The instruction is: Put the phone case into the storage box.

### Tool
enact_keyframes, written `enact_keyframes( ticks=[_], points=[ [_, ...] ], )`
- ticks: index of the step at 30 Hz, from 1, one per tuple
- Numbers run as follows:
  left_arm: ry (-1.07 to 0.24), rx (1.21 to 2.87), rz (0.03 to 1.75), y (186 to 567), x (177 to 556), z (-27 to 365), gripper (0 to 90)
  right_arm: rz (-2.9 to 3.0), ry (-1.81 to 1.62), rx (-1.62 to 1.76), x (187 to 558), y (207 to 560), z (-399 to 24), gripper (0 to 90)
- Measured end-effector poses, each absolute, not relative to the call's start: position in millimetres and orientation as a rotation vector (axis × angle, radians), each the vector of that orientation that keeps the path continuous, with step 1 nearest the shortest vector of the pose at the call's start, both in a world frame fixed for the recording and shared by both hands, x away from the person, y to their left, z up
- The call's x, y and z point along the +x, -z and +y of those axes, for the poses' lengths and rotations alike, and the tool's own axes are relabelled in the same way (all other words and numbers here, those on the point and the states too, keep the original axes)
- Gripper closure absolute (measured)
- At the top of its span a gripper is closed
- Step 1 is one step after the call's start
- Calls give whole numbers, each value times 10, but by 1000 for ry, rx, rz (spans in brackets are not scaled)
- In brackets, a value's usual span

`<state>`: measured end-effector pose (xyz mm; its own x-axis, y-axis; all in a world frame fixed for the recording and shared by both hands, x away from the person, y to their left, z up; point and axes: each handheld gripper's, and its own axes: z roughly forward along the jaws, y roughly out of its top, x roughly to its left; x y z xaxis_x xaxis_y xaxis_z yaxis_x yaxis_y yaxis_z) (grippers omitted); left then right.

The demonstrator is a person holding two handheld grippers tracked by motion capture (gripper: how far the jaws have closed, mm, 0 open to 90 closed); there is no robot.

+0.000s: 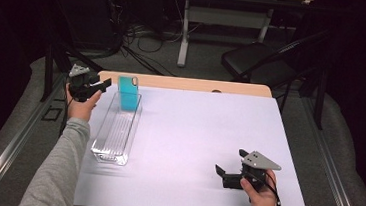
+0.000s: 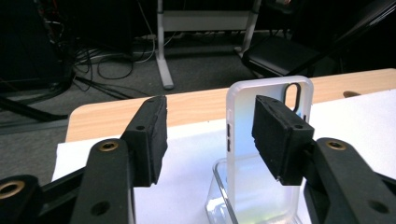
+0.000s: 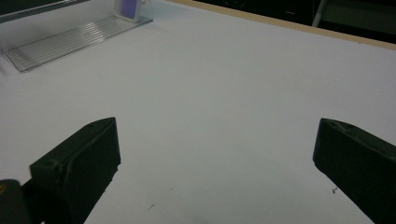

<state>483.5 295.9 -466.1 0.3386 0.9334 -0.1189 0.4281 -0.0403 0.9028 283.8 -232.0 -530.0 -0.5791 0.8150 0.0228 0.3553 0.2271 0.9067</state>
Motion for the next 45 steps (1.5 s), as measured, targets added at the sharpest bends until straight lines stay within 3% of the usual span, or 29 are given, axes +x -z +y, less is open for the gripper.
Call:
enact_keyframes(
  ticks=[10,29,40,45],
  points=[
    [-625,1633,1253,4536,4735,2893,308,2041,-1336,1067,2814,5293,-2372,5],
    [-512,1691,1140,4232,4421,2768,311,2031,-1351,1056,2794,5273,-2364,5],
    [-436,1721,990,4159,4165,2702,175,2041,-1347,1053,2788,5272,-2352,5],
    [-443,1742,959,4133,4041,2649,161,2039,-1349,1046,2782,5268,-2342,5]
  ],
)
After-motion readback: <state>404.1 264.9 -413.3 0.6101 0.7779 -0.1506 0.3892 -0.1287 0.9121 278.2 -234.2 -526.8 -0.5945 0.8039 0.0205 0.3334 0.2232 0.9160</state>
